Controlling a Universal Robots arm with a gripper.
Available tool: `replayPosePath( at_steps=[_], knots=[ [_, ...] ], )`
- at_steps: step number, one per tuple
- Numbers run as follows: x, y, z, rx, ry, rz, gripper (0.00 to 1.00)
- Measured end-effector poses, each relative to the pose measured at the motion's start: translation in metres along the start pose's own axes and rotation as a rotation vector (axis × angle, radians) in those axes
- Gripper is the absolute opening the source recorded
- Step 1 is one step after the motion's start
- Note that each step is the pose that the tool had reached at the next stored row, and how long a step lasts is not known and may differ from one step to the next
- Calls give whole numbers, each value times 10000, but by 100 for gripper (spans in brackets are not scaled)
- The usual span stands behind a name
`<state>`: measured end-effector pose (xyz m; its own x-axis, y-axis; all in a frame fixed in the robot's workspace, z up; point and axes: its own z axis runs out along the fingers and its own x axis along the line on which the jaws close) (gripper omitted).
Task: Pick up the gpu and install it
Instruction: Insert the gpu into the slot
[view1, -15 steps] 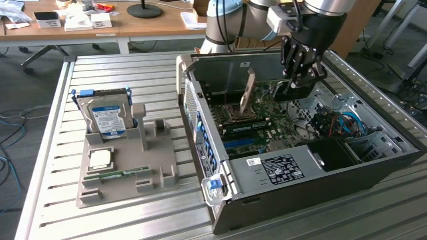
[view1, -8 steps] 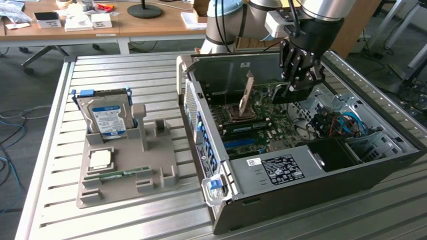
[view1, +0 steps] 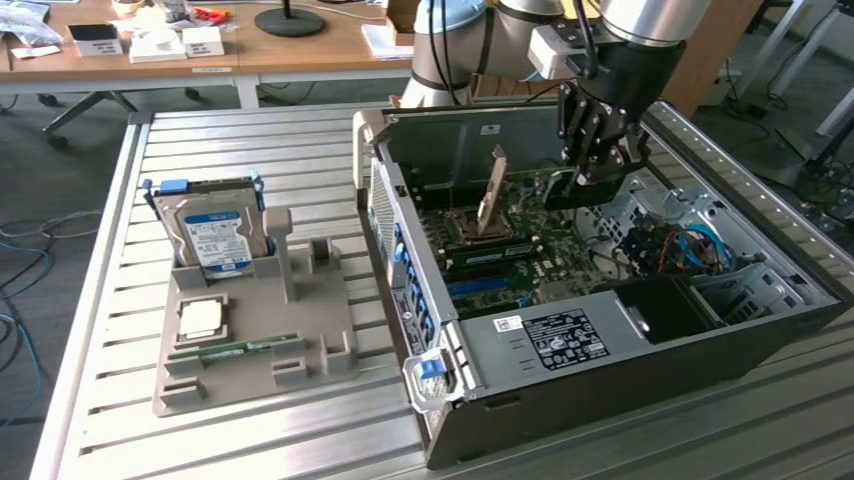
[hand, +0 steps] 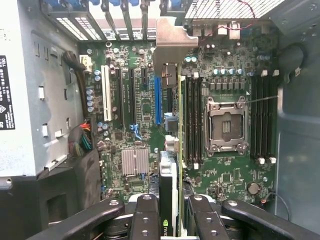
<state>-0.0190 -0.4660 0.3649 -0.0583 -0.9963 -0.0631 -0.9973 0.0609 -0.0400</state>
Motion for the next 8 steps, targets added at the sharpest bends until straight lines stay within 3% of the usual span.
replayPosePath(
  at_steps=[8],
  knots=[
    [2, 2, 37, 0, 0, 0, 27]
  ],
)
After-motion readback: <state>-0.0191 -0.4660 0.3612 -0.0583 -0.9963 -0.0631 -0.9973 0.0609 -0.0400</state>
